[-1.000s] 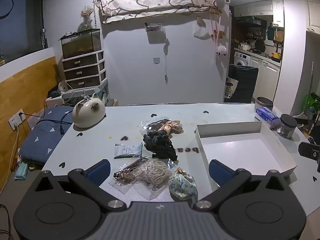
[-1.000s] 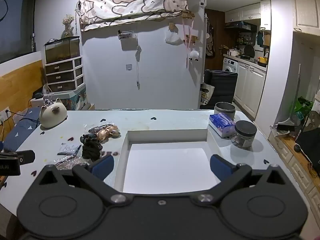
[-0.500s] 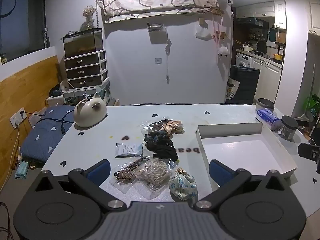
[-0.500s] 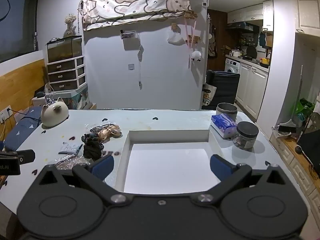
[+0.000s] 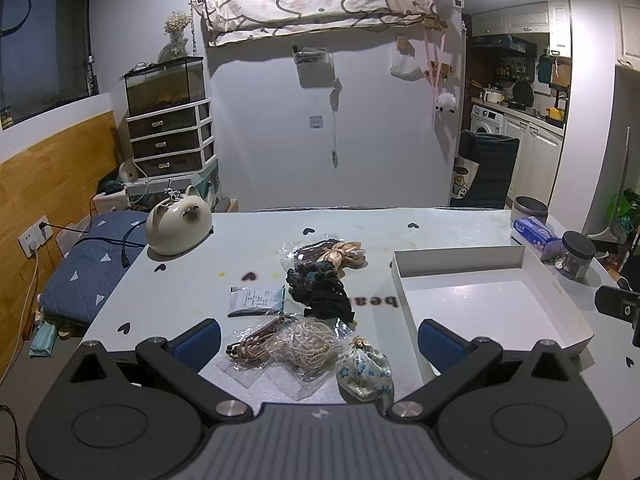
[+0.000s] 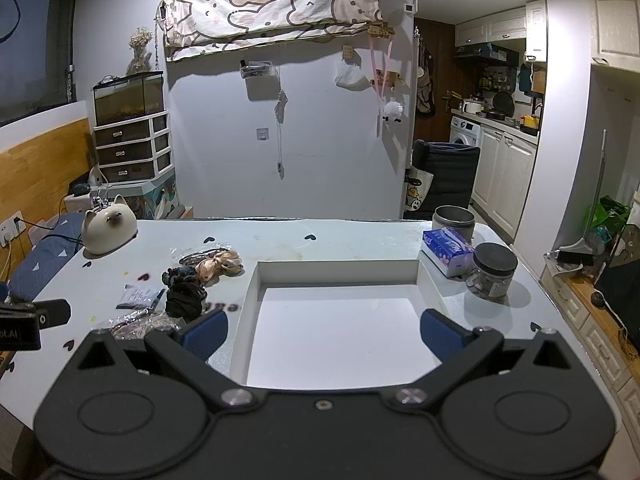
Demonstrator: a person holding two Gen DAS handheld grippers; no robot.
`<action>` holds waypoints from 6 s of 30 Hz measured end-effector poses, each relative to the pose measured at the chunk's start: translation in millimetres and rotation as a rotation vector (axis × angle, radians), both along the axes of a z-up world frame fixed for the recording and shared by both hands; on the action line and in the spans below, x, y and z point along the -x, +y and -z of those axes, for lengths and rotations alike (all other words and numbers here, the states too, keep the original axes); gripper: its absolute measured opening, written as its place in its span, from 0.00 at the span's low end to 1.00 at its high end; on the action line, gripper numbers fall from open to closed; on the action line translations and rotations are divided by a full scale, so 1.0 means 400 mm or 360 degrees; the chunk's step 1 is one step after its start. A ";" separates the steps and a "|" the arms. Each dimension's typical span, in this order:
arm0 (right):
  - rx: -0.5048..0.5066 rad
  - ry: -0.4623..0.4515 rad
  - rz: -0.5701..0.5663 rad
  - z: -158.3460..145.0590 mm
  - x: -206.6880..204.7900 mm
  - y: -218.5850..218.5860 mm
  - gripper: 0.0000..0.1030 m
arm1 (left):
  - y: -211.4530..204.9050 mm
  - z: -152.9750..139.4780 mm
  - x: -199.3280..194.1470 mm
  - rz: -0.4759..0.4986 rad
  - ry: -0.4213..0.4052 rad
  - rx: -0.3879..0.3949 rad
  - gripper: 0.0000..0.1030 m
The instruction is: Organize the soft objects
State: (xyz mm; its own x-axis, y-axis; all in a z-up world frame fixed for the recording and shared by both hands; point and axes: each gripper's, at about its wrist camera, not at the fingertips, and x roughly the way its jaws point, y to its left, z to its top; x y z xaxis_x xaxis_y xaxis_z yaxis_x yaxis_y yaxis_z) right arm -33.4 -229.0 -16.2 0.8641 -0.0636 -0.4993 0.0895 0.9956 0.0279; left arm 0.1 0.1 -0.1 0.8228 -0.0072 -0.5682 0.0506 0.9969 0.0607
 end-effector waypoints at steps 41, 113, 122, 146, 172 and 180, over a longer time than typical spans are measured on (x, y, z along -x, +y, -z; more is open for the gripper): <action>-0.0001 0.0005 -0.0004 0.002 -0.004 -0.001 1.00 | 0.001 0.000 0.000 -0.0003 0.0002 0.0004 1.00; -0.0151 0.0383 -0.0171 0.160 -0.373 0.274 0.90 | 0.258 0.113 -0.365 0.0244 0.0188 0.0056 1.00; -0.0263 0.0605 -0.0219 0.237 -0.429 0.304 0.67 | 0.233 0.163 -0.450 0.0477 0.0309 0.0034 1.00; -0.0394 0.1042 -0.0332 0.387 -0.535 0.347 0.21 | 0.155 0.308 -0.536 0.0824 0.0622 -0.0220 0.97; -0.0367 0.0883 -0.0279 0.317 -0.437 0.308 0.16 | 0.114 0.438 -0.548 0.0867 0.0819 -0.0287 0.60; -0.0356 0.0827 -0.0350 0.298 -0.417 0.308 0.16 | 0.159 0.393 -0.494 0.0695 0.0826 -0.0148 0.59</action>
State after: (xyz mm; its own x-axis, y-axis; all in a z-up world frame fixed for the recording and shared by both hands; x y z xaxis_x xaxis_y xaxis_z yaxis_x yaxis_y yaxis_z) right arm 133.5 -105.7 -135.5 0.4847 0.2437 -0.8401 -0.0595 0.9674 0.2462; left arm 197.7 63.8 -157.4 0.3762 -0.2084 -0.9028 0.4928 0.8701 0.0045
